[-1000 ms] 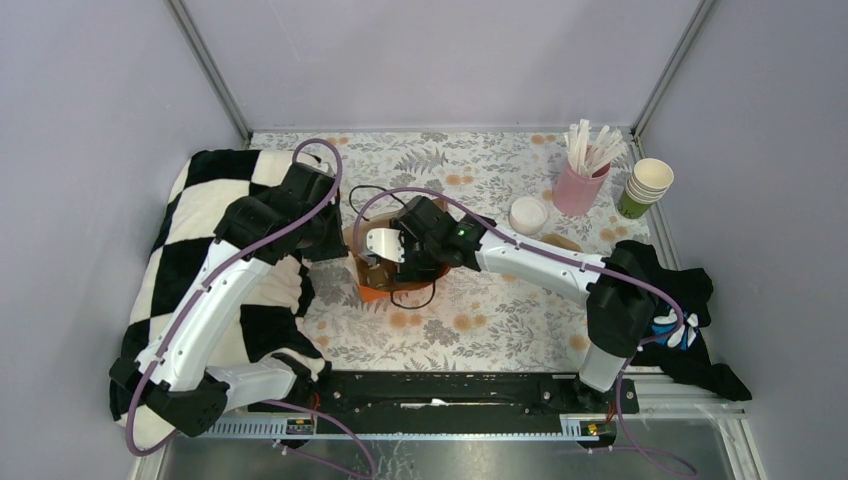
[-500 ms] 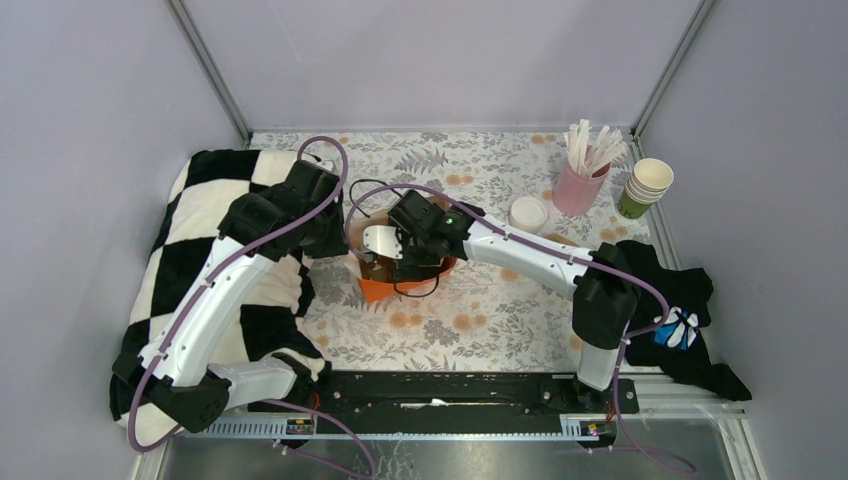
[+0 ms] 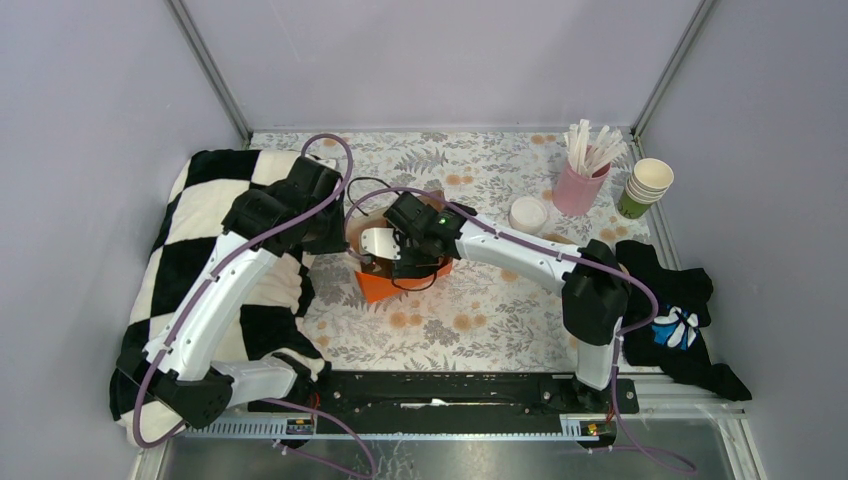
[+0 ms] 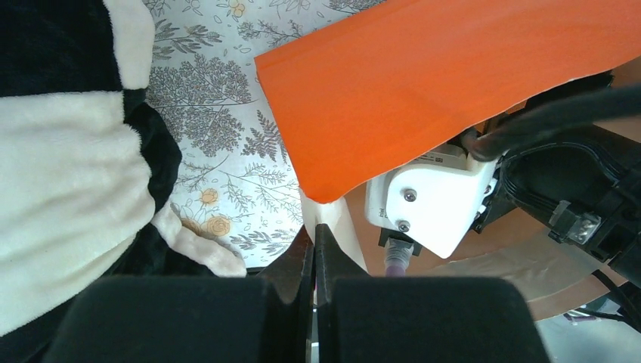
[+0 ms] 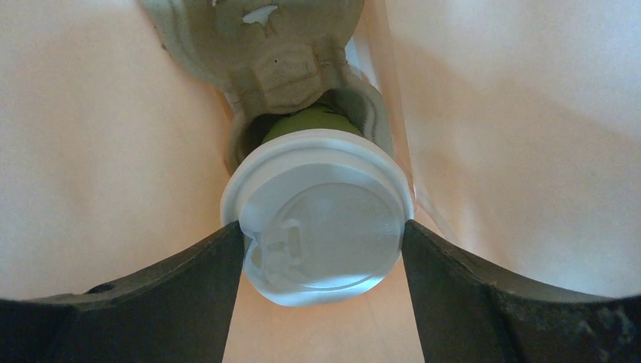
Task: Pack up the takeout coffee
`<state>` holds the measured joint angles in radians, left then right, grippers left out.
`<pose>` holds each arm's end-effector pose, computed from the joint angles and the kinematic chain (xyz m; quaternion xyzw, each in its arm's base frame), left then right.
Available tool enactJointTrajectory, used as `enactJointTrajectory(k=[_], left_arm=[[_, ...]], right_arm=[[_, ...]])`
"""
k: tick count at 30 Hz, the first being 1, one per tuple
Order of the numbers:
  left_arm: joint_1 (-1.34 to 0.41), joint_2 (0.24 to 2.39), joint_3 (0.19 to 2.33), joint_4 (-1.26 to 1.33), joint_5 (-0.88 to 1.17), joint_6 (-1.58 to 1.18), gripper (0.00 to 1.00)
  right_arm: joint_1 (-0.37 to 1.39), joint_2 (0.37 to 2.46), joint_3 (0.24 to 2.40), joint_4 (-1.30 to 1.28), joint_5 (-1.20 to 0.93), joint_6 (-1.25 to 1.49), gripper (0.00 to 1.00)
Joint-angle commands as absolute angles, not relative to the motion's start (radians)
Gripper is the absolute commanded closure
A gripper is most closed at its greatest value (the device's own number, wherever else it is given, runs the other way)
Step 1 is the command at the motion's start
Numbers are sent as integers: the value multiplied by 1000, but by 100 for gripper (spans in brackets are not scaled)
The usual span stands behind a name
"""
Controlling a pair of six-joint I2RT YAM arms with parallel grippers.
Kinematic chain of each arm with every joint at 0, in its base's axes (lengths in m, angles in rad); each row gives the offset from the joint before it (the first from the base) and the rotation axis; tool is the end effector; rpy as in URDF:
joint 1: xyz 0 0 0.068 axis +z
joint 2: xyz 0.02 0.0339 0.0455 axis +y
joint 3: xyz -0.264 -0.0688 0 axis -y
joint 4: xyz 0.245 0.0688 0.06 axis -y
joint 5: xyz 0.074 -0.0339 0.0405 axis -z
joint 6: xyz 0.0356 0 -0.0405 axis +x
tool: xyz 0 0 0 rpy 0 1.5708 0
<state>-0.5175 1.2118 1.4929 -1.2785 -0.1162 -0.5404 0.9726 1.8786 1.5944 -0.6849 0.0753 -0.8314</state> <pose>0.1805 -0.0980 0.3944 -0.0274 0.9573 -0.0944 0.2718 0.2353 0.3406 0.2637 -0.7419 0.6005 -0.0150 0.2979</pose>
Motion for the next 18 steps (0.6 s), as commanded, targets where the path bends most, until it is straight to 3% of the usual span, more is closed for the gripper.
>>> enactJointTrajectory(k=[1, 13, 18], left_arm=[[-506, 1219, 1537, -1257, -134, -504, 100], [-496, 1230, 1539, -1252, -118, -499, 100], [-488, 1232, 1545, -1257, -125, -504, 100]], right_arm=[[956, 1987, 1549, -739, 62, -837, 20], [940, 2025, 1535, -704, 2, -803, 20], [946, 1996, 1603, -740, 2, -774, 13]])
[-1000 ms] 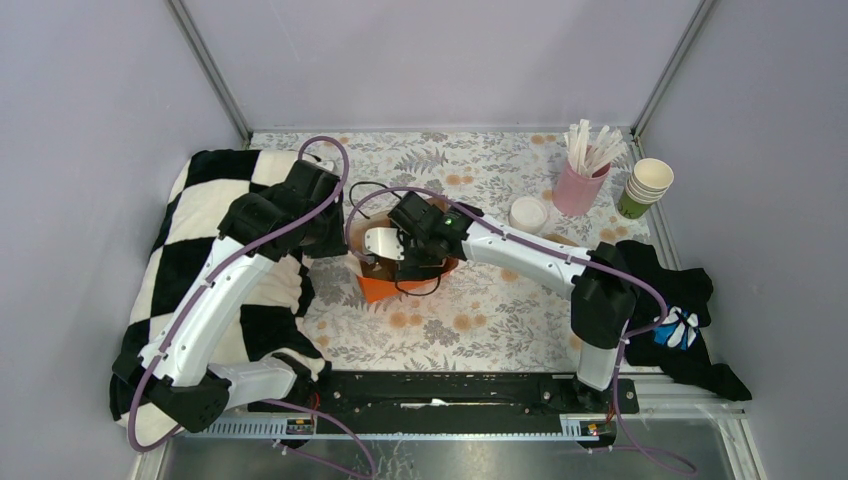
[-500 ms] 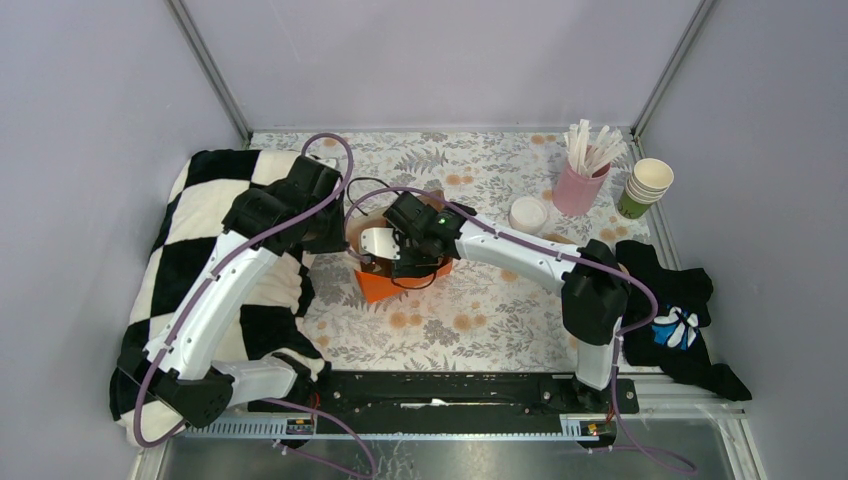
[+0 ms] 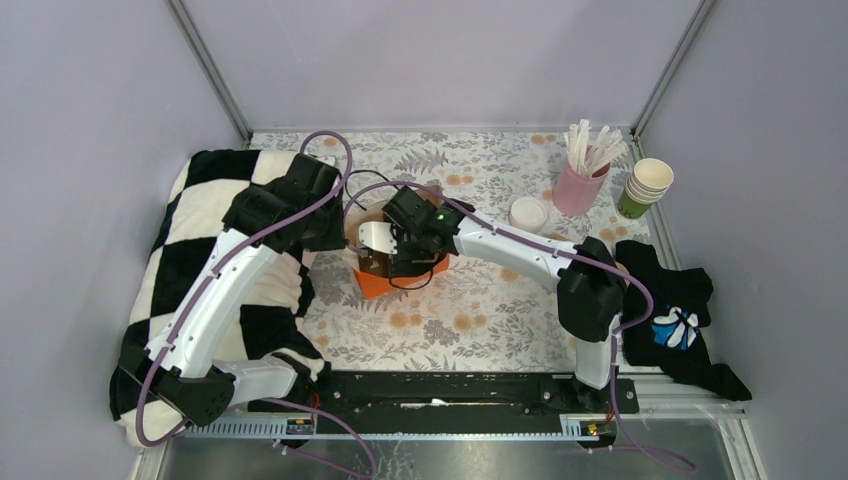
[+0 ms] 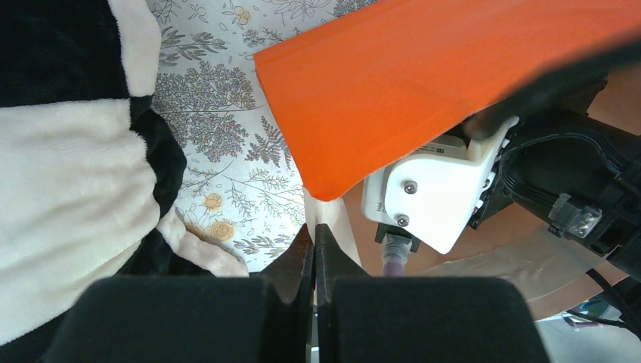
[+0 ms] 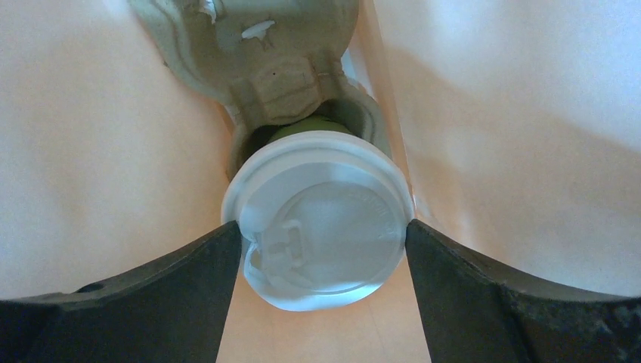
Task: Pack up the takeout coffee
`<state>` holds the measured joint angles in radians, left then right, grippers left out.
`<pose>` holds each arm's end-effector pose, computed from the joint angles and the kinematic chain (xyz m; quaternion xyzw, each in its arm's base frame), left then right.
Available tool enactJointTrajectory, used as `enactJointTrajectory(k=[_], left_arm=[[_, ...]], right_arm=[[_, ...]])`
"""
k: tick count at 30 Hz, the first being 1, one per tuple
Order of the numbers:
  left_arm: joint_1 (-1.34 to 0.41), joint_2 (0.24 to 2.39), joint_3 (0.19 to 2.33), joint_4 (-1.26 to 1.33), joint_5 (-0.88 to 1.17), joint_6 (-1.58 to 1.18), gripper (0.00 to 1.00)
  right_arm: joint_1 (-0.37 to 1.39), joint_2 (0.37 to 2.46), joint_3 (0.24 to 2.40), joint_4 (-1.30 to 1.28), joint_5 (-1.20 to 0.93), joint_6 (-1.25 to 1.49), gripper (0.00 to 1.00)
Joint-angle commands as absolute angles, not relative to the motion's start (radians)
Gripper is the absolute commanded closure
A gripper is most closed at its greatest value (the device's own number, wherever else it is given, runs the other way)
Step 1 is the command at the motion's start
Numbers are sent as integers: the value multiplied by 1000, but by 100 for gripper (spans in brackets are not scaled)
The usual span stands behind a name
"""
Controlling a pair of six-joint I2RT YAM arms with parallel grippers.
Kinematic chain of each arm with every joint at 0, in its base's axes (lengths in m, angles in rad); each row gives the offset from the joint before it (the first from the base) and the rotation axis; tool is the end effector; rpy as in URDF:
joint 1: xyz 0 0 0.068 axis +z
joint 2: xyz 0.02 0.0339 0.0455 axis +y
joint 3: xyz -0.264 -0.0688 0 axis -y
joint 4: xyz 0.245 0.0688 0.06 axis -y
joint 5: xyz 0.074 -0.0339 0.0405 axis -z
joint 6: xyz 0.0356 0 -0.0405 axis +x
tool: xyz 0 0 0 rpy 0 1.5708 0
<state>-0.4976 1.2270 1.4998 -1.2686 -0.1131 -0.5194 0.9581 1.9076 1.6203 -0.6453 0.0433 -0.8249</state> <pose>0.1867 -0.0968 0.3941 -0.0265 0.9572 -0.0905 0.2737 0.2454 0.3464 0.2628 -0.7343 0.6017 0.0004 0.3143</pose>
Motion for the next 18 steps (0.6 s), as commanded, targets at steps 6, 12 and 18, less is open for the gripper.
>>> enactJointTrajectory(k=[6, 12, 18], left_arm=[[-480, 1245, 1567, -1253, -127, -511, 100], [-479, 1240, 1557, -1247, -102, -534, 100], [-479, 1229, 1534, -1225, -65, -545, 100]], right_arm=[[980, 1944, 1642, -769, 7, -748, 0], [1009, 1893, 1690, -798, 51, -702, 0], [1046, 1862, 1752, -851, 112, -626, 0]])
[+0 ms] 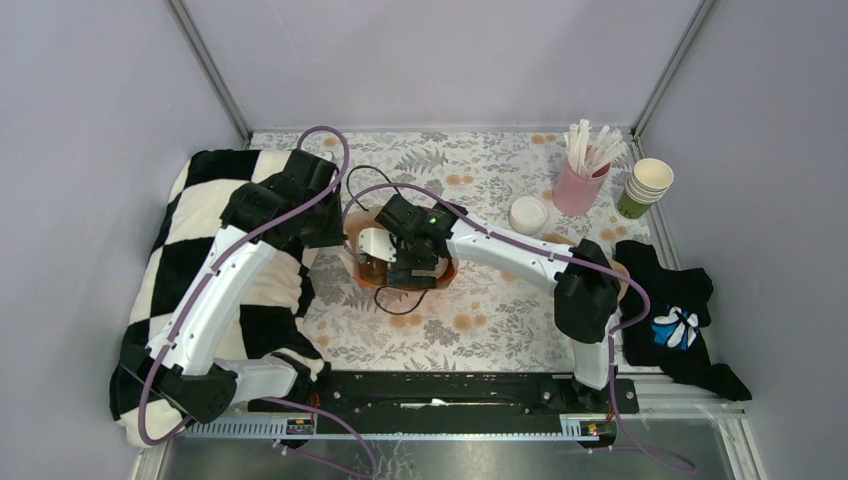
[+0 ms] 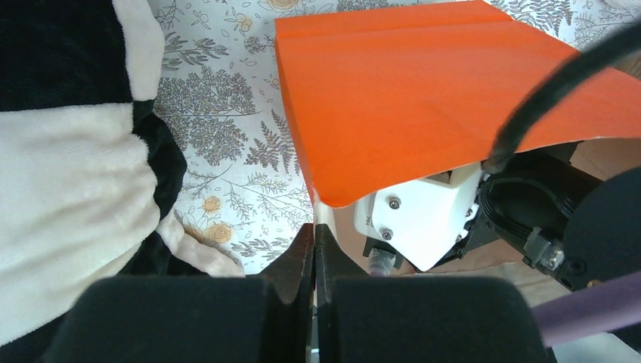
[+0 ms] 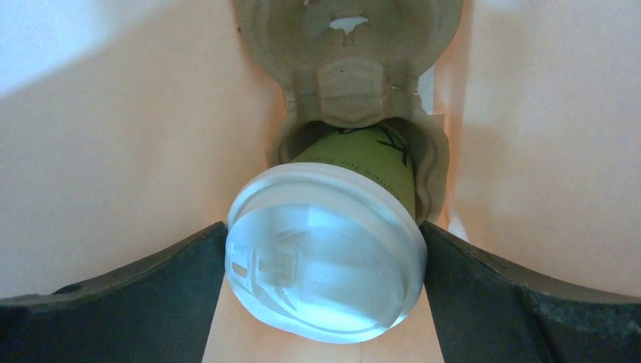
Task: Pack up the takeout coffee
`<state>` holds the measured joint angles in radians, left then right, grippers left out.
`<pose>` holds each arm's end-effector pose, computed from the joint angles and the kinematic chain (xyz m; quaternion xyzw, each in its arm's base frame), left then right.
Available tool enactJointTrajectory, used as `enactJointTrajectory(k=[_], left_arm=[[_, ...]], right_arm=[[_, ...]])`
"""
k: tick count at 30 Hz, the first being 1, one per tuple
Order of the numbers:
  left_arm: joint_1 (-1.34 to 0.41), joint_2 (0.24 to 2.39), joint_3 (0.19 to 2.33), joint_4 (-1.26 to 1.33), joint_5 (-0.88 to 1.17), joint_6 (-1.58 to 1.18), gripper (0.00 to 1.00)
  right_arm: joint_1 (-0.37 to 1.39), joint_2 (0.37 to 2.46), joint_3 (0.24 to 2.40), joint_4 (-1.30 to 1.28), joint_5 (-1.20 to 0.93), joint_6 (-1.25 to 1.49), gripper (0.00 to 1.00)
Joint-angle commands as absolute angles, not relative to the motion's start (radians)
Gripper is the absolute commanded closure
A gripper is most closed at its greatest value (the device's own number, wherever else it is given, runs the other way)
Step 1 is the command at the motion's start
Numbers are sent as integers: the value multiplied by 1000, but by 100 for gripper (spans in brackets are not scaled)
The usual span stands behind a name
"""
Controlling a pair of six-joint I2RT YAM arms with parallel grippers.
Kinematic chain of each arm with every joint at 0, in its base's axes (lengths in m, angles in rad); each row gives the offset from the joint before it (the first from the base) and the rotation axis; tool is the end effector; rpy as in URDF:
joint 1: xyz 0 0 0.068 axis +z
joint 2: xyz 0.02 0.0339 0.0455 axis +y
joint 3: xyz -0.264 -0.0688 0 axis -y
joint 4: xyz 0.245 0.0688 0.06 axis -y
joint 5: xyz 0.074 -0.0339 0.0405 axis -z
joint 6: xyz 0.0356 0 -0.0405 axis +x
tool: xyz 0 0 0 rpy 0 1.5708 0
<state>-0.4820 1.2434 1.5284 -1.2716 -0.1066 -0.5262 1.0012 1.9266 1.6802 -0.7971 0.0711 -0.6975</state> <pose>0.1911 -0.0957 0.3987 -0.0365 0.9557 -0.0942 0.2764 0.2283 0.3517 0.2648 -0.7183 0.6442 0.0055 0.2626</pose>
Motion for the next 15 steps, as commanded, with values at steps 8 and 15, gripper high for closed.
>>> enactJointTrajectory(k=[8, 15], left_arm=[[-479, 1220, 1513, -1209, -44, -553, 100], [-479, 1205, 1513, -1209, -6, -565, 100]], right_arm=[[1085, 1810, 1773, -878, 188, -563, 0], [1093, 1790, 1752, -861, 209, -525, 0]])
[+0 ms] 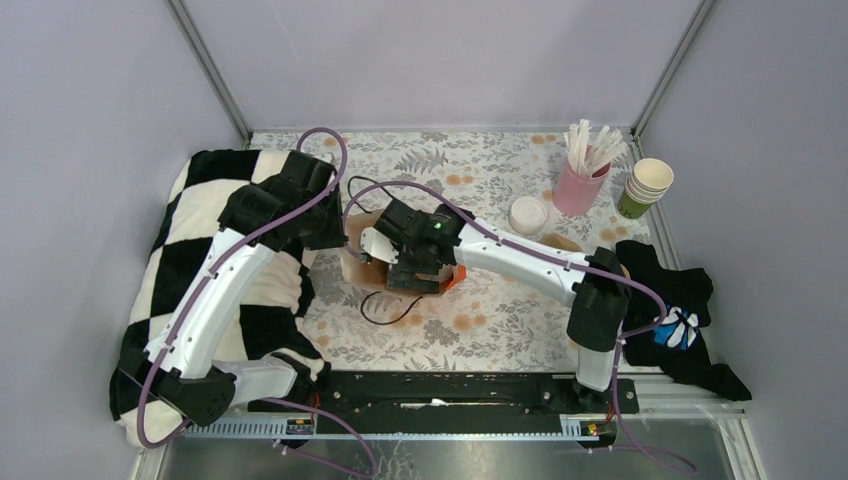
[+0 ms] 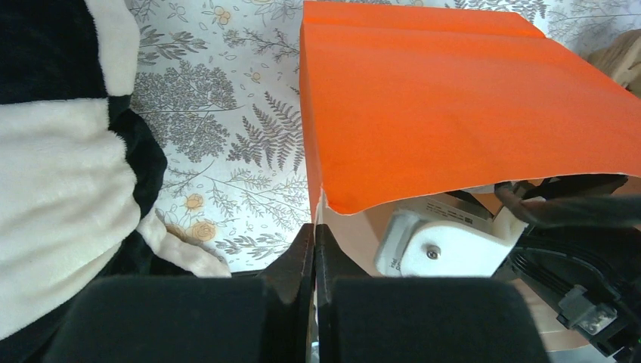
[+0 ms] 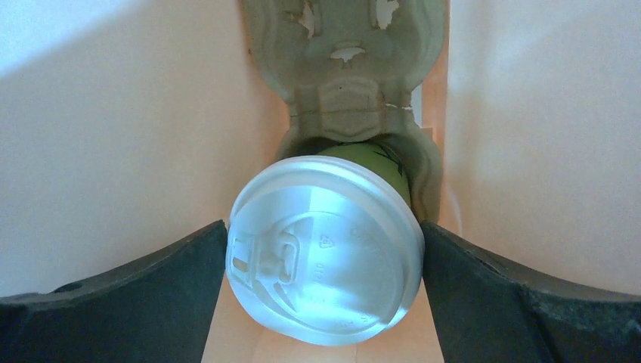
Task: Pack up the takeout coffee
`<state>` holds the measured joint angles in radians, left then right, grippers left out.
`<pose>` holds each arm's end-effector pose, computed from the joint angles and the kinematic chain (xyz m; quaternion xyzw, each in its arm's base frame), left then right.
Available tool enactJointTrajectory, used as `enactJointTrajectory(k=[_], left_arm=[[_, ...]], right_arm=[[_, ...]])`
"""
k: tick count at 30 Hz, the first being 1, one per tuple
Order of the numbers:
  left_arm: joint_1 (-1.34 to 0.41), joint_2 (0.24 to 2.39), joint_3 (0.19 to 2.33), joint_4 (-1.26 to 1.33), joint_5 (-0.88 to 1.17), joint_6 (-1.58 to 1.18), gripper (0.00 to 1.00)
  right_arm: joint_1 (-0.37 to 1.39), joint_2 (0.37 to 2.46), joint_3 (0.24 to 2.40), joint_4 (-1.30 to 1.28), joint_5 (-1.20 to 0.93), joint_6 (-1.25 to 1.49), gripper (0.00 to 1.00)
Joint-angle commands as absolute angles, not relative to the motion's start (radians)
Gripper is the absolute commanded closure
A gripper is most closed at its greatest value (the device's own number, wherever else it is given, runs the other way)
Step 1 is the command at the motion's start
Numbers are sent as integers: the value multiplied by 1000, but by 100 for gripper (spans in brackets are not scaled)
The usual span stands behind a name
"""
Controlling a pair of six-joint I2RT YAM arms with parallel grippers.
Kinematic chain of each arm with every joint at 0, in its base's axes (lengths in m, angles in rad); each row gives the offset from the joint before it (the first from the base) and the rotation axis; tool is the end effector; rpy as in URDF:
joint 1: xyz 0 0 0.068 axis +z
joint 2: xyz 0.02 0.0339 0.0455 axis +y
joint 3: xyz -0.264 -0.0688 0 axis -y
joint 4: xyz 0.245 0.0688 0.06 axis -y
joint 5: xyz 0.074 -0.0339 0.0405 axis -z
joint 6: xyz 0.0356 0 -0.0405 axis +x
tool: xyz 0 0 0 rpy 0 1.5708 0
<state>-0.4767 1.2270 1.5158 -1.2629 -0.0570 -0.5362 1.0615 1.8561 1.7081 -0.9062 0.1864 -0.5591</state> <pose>0.1878 -0.0947 0.3987 -0.0368 0.9548 -0.1187 0.2701 0.2004 0.3454 0.2953 -0.6810 0.6807 -0.0239 0.2687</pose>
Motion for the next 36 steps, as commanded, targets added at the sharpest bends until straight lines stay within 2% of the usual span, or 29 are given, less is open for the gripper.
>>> enactJointTrajectory(k=[1, 6, 12, 19, 27, 36], left_arm=[[-479, 1201, 1513, -1209, -5, -566, 100], [-480, 1192, 1513, -1199, 41, -579, 100], [-480, 1157, 1491, -1148, 105, -601, 100], [-480, 1124, 1449, -1149, 112, -596, 100], [-480, 1098, 1429, -1147, 121, -577, 100], [-480, 1048, 1373, -1129, 139, -556, 100]], right_arm=[[1096, 1792, 1751, -862, 214, -522, 0], [1125, 1784, 1736, -861, 182, -507, 0], [1134, 1811, 1675, -831, 260, -487, 0], [1129, 1781, 1611, -758, 153, -472, 0], [1116, 1828, 1609, -787, 146, -460, 0], [1112, 1764, 1555, -730, 164, -481, 0]])
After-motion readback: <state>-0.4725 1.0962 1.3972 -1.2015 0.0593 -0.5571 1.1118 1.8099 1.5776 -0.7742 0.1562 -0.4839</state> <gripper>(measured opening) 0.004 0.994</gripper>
